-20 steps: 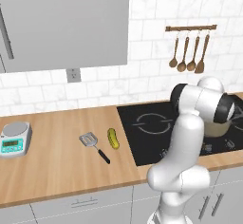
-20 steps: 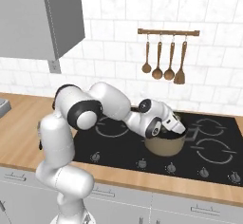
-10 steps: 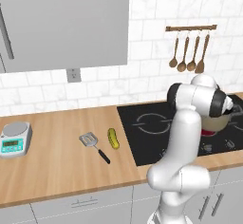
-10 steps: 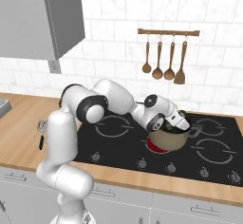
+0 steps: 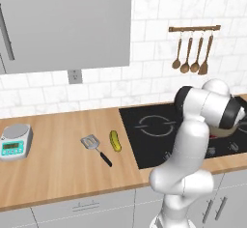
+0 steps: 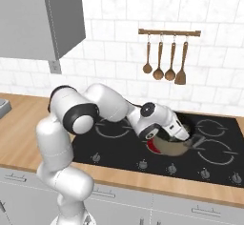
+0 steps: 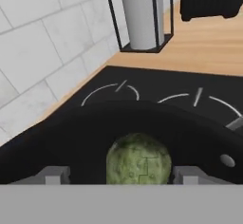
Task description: Put the cucumber and cucumber in the pot. Retrieve the spatula and lightly stir the vegetables in the pot.
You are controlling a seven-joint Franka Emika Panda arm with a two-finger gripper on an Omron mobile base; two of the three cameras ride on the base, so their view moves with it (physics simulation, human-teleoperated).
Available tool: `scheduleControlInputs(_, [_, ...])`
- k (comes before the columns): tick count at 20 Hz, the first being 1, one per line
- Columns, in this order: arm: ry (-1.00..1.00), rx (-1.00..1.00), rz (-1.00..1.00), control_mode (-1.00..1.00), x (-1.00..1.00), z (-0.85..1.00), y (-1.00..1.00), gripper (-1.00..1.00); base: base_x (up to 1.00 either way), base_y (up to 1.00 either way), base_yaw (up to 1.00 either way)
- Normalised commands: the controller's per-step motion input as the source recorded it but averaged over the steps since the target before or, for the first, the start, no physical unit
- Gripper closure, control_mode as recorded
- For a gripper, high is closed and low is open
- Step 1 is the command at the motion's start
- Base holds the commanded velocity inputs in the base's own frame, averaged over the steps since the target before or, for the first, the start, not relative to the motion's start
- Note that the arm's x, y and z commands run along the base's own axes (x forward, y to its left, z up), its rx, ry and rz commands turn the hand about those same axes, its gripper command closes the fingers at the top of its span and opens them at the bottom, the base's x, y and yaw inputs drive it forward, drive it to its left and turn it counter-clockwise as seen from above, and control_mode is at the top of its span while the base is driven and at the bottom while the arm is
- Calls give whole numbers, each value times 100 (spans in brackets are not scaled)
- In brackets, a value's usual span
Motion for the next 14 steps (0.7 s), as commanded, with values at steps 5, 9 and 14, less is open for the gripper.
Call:
scheduleControlInputs(5, [0,0,0,-100,-7,45,43,-100,0,0,0])
scheduleControlInputs(9, [5,0,0,-100,3,39,56,-100,0,0,0])
scheduleControlInputs(14, [22,11,1,-100,15,62,32,-100,0,0,0])
